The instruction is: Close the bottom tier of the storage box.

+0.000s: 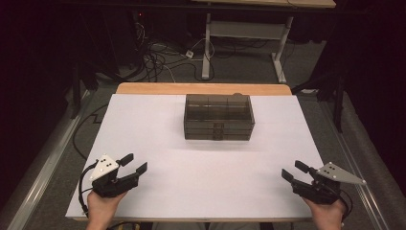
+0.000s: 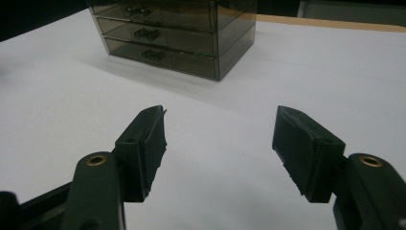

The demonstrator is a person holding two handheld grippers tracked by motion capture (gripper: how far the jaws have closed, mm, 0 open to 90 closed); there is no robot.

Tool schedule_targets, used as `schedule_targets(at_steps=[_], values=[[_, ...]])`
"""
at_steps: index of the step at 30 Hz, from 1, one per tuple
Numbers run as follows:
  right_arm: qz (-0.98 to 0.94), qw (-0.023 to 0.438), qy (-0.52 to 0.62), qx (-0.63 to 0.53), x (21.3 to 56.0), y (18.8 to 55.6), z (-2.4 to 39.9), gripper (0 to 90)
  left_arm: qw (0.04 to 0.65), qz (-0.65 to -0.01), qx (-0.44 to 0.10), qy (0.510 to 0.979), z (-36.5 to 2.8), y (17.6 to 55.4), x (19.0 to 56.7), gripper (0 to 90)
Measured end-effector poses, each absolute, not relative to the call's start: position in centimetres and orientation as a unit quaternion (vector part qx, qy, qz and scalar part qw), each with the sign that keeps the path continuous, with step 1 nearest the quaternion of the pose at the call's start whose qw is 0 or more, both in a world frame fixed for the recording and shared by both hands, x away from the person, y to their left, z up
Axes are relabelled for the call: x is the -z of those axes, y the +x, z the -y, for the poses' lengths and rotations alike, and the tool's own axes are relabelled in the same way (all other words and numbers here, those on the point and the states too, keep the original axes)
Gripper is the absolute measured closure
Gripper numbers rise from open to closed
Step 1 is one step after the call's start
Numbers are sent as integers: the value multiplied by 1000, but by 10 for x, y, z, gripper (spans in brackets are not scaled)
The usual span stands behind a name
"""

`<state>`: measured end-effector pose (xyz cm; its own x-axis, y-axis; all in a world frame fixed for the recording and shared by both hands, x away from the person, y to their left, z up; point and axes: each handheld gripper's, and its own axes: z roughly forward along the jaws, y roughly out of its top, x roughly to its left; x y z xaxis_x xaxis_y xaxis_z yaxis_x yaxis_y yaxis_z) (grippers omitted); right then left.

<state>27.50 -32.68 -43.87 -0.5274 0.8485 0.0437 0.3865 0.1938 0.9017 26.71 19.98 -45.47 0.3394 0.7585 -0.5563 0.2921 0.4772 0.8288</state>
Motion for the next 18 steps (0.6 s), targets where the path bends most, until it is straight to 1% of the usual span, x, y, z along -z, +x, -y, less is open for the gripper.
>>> schedule_targets(at_steps=[18], values=[[-726, 243, 431, -477, 444, 267, 336, 350, 662, -556, -186, 467, -207, 260, 460, 346]])
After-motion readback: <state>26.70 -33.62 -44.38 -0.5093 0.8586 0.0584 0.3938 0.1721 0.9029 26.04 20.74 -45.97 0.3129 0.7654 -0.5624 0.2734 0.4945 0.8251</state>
